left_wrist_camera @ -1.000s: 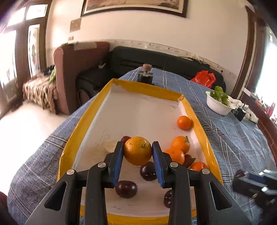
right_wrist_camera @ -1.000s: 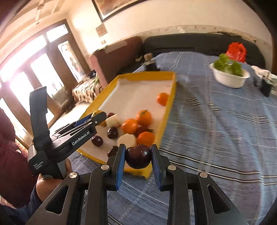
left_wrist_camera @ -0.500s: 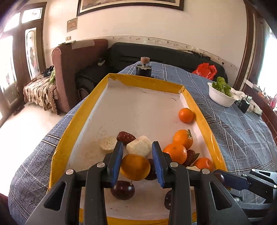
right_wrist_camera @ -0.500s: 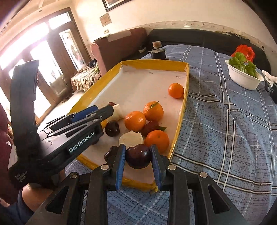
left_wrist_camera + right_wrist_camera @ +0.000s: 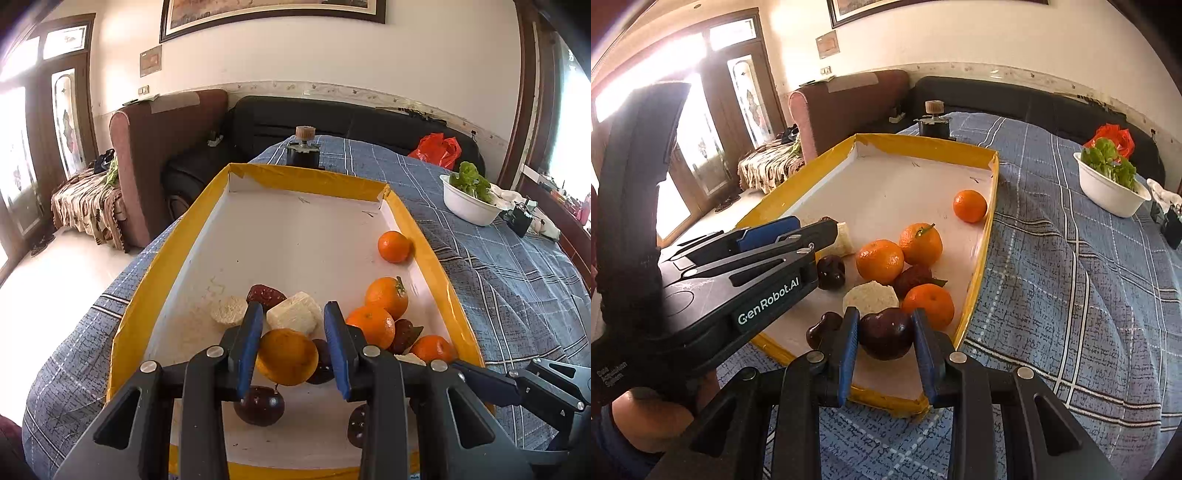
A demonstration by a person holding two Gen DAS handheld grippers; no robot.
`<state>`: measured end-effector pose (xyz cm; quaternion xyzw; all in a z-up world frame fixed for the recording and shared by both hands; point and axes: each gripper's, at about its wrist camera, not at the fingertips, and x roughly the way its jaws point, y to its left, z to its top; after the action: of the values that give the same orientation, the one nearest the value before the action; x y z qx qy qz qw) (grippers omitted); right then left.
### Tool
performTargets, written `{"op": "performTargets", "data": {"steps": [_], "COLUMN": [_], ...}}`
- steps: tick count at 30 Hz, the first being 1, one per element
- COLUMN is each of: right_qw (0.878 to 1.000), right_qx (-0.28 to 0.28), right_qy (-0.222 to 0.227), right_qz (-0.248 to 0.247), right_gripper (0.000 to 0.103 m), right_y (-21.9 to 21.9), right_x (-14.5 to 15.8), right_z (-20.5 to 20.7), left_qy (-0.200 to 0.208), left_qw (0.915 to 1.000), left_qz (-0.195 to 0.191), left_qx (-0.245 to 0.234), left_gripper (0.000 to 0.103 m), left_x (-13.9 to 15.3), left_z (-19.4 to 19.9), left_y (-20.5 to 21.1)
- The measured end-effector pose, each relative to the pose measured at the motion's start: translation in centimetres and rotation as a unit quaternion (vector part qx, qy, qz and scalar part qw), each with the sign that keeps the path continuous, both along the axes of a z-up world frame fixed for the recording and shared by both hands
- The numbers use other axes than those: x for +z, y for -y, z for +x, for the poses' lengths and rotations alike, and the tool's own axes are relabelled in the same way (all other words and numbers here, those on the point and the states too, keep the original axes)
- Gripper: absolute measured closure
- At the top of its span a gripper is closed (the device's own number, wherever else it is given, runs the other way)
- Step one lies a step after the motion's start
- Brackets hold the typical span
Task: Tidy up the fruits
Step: 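Open the left tool to drop the orange while the right tool releases the plum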
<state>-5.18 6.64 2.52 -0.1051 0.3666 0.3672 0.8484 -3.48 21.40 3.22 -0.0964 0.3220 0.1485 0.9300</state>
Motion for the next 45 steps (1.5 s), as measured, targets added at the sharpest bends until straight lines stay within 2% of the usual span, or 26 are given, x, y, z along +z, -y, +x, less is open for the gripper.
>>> {"op": "performTargets", "data": {"steps": [16,18,25,30,35,40,45], "right_qw": [1.0,1.0,1.0,0.999,0.999,0.998,0.996], "right_qx": [0.003,0.003,-0.001,-0.006,-0.005,-0.019,-0.047], "right_qy": [0.014,0.014,0.012,0.005,0.0,0.007,0.0], "right_qz": [0.006,0.009,0.02,0.031,0.043,0.06,0.076], "right_gripper": [0.069,0.069,0.069,0.069,0.058,0.058,0.057], "right_y": [0.2,0.3,0.8,1.4,1.7,2.8,4.6], "right_x": [0.4,0.5,0.9,1.1,1.3,2.2,3.0], "right_z": [-0.5,-0.5,-0.3,-0.1,-0.1,-0.1,0.7], "left_qy": [0.003,0.005,0.01,0.014,0.016,0.021,0.03], "left_qw": [1.0,1.0,0.9999,0.9999,0.9999,0.9998,0.9995], "left_qz": [0.001,0.001,0.004,0.001,0.001,-0.001,0.009], "left_qx": [-0.002,-0.002,-0.005,-0.003,-0.002,-0.001,-0.003], "left_gripper": [0.067,0.062,0.056,0.047,0.046,0.041,0.032], "left_x": [0.3,0.4,0.6,0.7,0.7,1.0,1.4], "left_z": [-0.2,-0.3,-0.3,-0.2,-0.2,-0.4,-0.7], "left_y": [-0.1,-0.1,0.0,0.0,0.0,-0.1,0.2]}}
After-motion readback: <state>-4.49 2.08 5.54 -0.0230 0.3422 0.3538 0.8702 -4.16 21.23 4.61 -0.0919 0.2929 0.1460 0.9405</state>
